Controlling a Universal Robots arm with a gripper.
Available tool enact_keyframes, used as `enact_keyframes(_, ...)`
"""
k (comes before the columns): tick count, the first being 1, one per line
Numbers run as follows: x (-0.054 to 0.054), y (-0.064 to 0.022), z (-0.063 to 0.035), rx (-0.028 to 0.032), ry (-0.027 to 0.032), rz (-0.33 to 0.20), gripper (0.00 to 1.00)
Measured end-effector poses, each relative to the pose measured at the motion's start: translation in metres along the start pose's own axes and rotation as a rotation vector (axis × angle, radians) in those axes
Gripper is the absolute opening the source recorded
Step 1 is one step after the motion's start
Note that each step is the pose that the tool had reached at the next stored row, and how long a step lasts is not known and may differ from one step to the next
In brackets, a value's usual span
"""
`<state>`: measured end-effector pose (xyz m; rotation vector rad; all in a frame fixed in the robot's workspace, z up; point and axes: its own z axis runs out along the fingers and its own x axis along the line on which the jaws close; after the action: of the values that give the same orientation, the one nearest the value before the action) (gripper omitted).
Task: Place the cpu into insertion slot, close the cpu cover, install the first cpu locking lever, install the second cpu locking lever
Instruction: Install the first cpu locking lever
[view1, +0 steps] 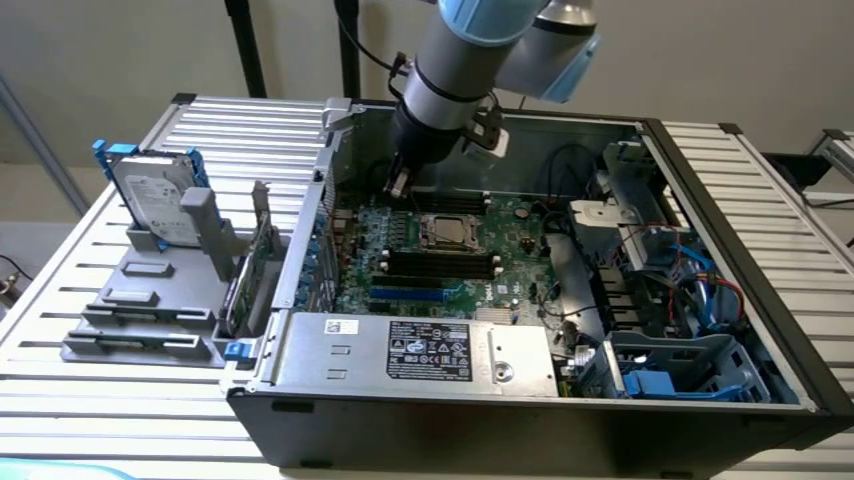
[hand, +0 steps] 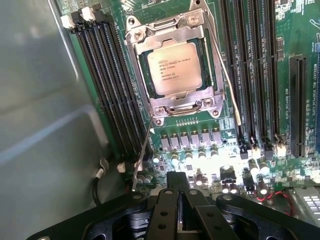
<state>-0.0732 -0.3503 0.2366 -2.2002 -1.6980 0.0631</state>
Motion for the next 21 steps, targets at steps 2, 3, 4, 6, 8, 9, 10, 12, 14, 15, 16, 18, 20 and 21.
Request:
enact_keyframes(2,-0.0001,-0.0015,-0.0007,-0.0011,0.0097,0.012,0.11)
enact_keyframes(3,-0.0002,-0.0022,-0.0011,-0.0017,0.0143,0.018,0.11)
enact_keyframes(4,-0.0003,-0.0029,-0.0015,-0.0022,0.0188,0.024,0.11)
enact_keyframes(6,-0.0003,-0.004,-0.0023,-0.0039,0.028,0.038,0.11)
enact_keyframes(8,-0.0003,-0.0047,-0.003,-0.0061,0.0376,0.054,0.11)
enact_keyframes(9,-0.0002,-0.0048,-0.0032,-0.0073,0.0431,0.063,0.11)
enact_keyframes(10,-0.0002,-0.005,-0.0033,-0.0086,0.0487,0.073,0.11)
enact_keyframes(12,-0.0003,-0.0052,-0.0033,-0.012,0.0591,0.095,0.11)
enact_keyframes(14,-0.0004,-0.0055,-0.0032,-0.0164,0.0662,0.116,0.11)
enact_keyframes(15,-0.0005,-0.0057,-0.0031,-0.0184,0.0696,0.126,0.11)
enact_keyframes(16,-0.0005,-0.0059,-0.003,-0.0204,0.0727,0.135,0.11)
enact_keyframes(18,-0.0007,-0.0066,-0.0027,-0.024,0.0785,0.152,0.11)
enact_keyframes(20,-0.0013,-0.0084,-0.0022,-0.0257,0.0815,0.161,0.11)
enact_keyframes(21,-0.0017,-0.0097,-0.0018,-0.0262,0.0824,0.164,0.11)
